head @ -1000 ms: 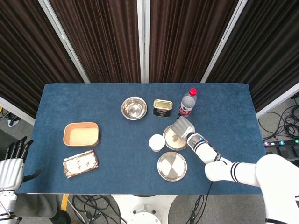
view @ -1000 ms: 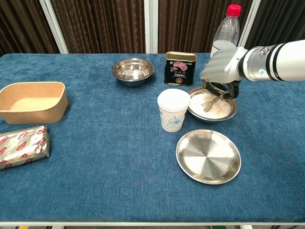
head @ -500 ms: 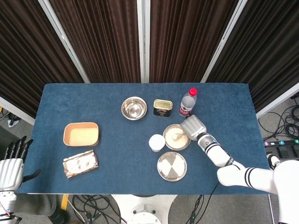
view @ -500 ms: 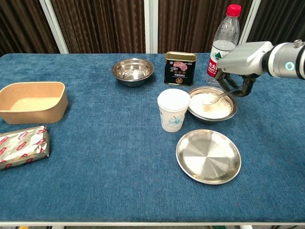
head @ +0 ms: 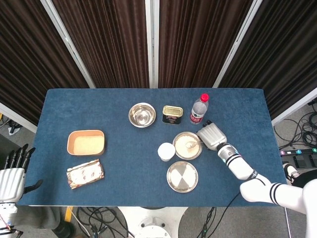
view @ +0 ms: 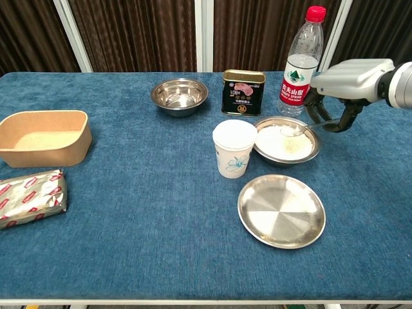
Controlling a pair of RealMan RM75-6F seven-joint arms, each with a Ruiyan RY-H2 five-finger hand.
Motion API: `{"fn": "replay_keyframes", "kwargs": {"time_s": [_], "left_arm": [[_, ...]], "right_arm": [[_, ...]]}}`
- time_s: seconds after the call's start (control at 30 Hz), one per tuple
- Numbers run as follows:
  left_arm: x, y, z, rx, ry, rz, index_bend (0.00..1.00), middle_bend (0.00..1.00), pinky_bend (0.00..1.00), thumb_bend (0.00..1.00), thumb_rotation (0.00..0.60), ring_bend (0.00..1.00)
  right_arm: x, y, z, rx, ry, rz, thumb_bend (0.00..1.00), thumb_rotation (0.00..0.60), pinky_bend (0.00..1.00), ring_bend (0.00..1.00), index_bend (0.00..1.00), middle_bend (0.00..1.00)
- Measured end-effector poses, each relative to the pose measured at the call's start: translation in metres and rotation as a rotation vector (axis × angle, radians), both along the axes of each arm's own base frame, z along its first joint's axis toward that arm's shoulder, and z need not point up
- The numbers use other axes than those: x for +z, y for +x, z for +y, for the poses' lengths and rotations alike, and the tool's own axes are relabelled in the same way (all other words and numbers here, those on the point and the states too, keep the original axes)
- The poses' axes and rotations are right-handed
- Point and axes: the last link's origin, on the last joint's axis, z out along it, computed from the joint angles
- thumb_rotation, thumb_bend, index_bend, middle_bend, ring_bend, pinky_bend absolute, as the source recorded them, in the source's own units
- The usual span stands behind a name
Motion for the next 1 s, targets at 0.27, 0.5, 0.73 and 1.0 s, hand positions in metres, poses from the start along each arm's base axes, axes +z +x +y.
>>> {"fn": "replay_keyframes", "kwargs": {"time_s": [0.27, 0.5, 0.73, 1.0], "left_arm": [[0.001, 0.003, 0.001, -0.005, 0.004, -0.001, 0.15, 0.07, 0.01, 0.10, 0.600, 0.01], [0.003, 0.004, -0.001, -0.004, 0.006, 0.000, 0.15, 0.07, 0.01, 0.10, 0.600, 0.01], [0.005, 0.006, -0.001, -0.008, 0.009, 0.005, 0.15, 0.07, 0.01, 0.10, 0.600, 0.01], [0.004, 0.003, -0.003, 0.003, 0.007, -0.002, 0.15, 0.07, 0.01, 0.10, 0.600, 0.01]], "right_arm": [[0.009, 0.023, 0.003, 0.042, 0.024, -0.052, 0.33, 0.600, 0.18, 0.28, 0.64, 0.59], [0.003, 0.062, 0.000, 0.121, 0.073, -0.072, 0.33, 0.600, 0.17, 0.28, 0.64, 0.59], [-0.007, 0.091, -0.004, 0.252, 0.092, 0.025, 0.33, 0.600, 0.17, 0.28, 0.64, 0.59], [-0.015, 0.114, -0.002, 0.465, 0.078, 0.246, 0.34, 0.600, 0.16, 0.28, 0.64, 0.59]]}}
